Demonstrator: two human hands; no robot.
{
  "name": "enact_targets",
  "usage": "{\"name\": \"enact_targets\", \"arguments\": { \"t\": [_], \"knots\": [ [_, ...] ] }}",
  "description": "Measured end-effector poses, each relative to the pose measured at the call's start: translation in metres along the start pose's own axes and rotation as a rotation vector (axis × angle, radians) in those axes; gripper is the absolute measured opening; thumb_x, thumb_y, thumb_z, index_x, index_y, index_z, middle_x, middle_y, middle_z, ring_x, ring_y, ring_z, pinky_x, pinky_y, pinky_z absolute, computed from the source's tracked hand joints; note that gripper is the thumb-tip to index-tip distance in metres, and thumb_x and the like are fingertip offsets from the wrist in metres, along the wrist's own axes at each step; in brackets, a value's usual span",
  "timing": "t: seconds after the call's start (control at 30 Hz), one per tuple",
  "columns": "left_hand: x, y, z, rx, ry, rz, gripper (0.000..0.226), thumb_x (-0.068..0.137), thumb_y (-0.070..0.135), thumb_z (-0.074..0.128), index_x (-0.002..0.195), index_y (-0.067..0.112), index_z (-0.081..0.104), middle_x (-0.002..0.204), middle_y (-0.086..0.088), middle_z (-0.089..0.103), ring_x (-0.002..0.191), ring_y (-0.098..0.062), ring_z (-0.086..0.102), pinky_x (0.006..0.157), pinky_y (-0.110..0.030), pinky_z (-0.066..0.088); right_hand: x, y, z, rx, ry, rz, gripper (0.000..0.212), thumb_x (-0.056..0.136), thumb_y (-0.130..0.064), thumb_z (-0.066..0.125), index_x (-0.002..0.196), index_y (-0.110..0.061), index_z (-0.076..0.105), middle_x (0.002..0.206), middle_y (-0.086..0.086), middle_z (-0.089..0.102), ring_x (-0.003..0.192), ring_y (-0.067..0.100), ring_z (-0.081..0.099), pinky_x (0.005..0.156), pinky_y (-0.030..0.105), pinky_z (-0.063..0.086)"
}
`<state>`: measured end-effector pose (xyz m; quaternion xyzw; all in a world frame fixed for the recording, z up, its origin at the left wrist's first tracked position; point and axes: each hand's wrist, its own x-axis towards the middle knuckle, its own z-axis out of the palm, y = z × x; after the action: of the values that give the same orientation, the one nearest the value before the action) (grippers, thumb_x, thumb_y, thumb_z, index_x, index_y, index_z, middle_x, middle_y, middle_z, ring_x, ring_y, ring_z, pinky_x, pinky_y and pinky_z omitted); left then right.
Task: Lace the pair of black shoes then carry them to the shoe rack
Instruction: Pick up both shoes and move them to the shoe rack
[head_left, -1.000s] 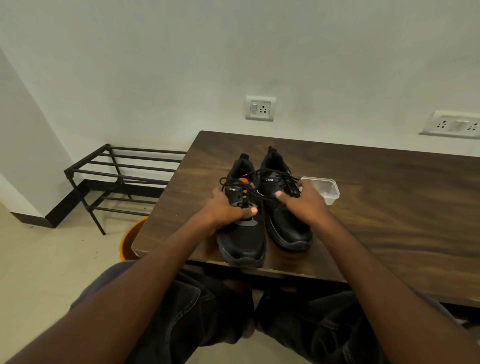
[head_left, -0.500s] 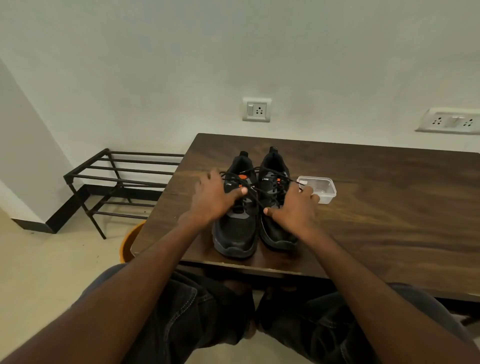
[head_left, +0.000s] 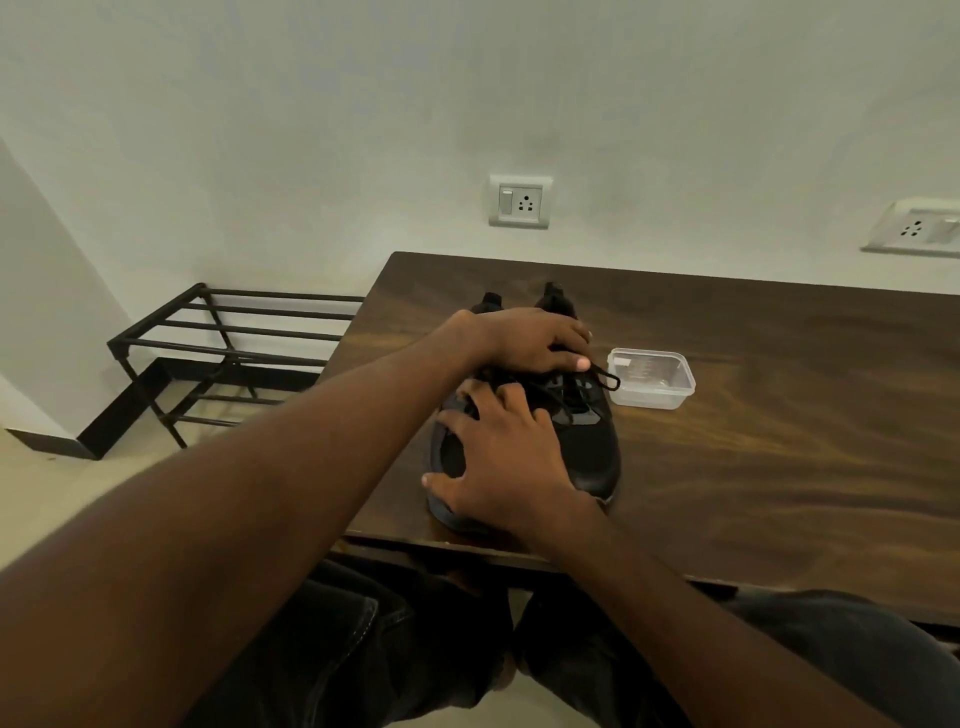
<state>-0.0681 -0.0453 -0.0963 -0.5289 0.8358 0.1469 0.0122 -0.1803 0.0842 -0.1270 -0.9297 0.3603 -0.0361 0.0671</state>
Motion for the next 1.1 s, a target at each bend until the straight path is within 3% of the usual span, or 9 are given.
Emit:
{"name": "enact_targets", "arguments": {
  "t": [0.33, 0.5, 0.57, 0.63, 0.73, 0.8, 0.87, 0.97, 1.1],
  "knots": [
    [-0.052, -0.044, -0.015, 0.086, 0.049, -0.274, 0.063, 0.097, 0.077, 0.032, 0.142, 0.042, 0.058, 0.145, 0.003, 0.048, 0.139, -0.024, 0.041, 0.115, -0.055, 0.033, -0.025, -0.014, -0.007, -0.039, -0.006, 0.072, 0.064, 0.093, -0.039, 0.069, 0.151, -0.026, 0.045, 0.159, -0.005, 0.028, 0.144, 0.027, 0.031, 0.117, 0.056, 0.030],
    [-0.089, -0.049, -0.022, 0.125, 0.032, -0.483, 0.069, 0.092, 0.085, 0.023, 0.141, 0.049, 0.056, 0.153, 0.001, 0.047, 0.144, -0.025, 0.042, 0.118, -0.062, 0.011, -0.034, -0.021, -0.008, -0.083, 0.011, 0.201, 0.052, 0.099, -0.045, 0.059, 0.146, -0.023, 0.052, 0.165, 0.002, 0.023, 0.152, 0.029, 0.022, 0.121, 0.062, 0.020],
    [-0.103, -0.054, -0.020, 0.044, 0.045, -0.549, 0.072, 0.091, 0.086, 0.025, 0.130, 0.042, 0.066, 0.142, -0.002, 0.061, 0.136, -0.027, 0.051, 0.116, -0.057, 0.021, -0.034, -0.016, -0.010, -0.074, 0.049, 0.295, 0.044, 0.101, -0.050, 0.053, 0.134, -0.022, 0.062, 0.162, 0.008, 0.023, 0.149, 0.031, 0.023, 0.117, 0.061, 0.025],
    [-0.124, -0.063, -0.014, -0.178, 0.066, -0.572, 0.074, 0.086, 0.087, 0.031, 0.105, 0.031, 0.075, 0.121, -0.006, 0.070, 0.118, -0.027, 0.062, 0.108, -0.045, 0.042, -0.032, -0.006, -0.012, -0.050, 0.084, 0.385, 0.043, 0.102, -0.053, 0.050, 0.125, -0.021, 0.067, 0.152, 0.012, 0.032, 0.141, 0.033, 0.030, 0.111, 0.058, 0.033],
    [-0.159, -0.078, 0.003, -0.455, 0.121, -0.547, 0.056, 0.083, 0.084, 0.043, 0.083, 0.035, 0.070, 0.103, -0.002, 0.071, 0.099, -0.022, 0.068, 0.091, -0.039, 0.056, -0.018, 0.019, -0.006, 0.160, -0.003, 0.484, 0.048, 0.102, -0.056, 0.048, 0.130, -0.020, 0.061, 0.142, 0.017, 0.048, 0.130, 0.037, 0.045, 0.106, 0.051, 0.045],
    [-0.173, -0.087, 0.022, -0.608, 0.179, -0.568, 0.045, 0.081, 0.081, 0.060, 0.089, 0.038, 0.070, 0.103, -0.004, 0.071, 0.096, -0.021, 0.070, 0.089, -0.047, 0.059, -0.006, 0.030, 0.003, 0.402, -0.018, 0.510, 0.054, 0.098, -0.062, 0.050, 0.136, -0.024, 0.058, 0.136, 0.015, 0.060, 0.124, 0.034, 0.057, 0.104, 0.047, 0.050],
    [-0.183, -0.078, 0.038, -0.744, 0.251, -0.601, 0.036, 0.084, 0.060, 0.075, 0.101, 0.030, 0.064, 0.107, -0.011, 0.071, 0.094, -0.022, 0.070, 0.079, -0.043, 0.060, 0.004, 0.034, 0.012, 0.613, 0.035, 0.539, 0.061, 0.094, -0.064, 0.054, 0.142, -0.028, 0.056, 0.140, 0.013, 0.060, 0.129, 0.032, 0.057, 0.109, 0.044, 0.049],
    [-0.188, -0.055, 0.059, -0.927, 0.381, -0.675, 0.026, 0.094, 0.017, 0.073, 0.111, 0.019, 0.053, 0.109, -0.014, 0.070, 0.089, -0.021, 0.070, 0.075, -0.037, 0.058, 0.011, 0.030, 0.012, 0.916, 0.141, 0.620, 0.059, 0.093, -0.041, 0.070, 0.148, -0.032, 0.052, 0.150, 0.011, 0.050, 0.136, 0.029, 0.051, 0.114, 0.042, 0.045],
    [-0.180, -0.036, 0.077, -0.900, 0.581, -0.871, 0.023, 0.090, 0.018, 0.070, 0.101, 0.032, 0.055, 0.099, -0.006, 0.069, 0.088, -0.021, 0.070, 0.075, -0.040, 0.060, 0.012, 0.030, 0.010, 1.251, 0.223, 0.729, 0.056, 0.086, -0.003, 0.072, 0.134, -0.025, 0.055, 0.118, 0.003, 0.061, 0.107, 0.021, 0.058, 0.086, 0.031, 0.048]
  ]
}}
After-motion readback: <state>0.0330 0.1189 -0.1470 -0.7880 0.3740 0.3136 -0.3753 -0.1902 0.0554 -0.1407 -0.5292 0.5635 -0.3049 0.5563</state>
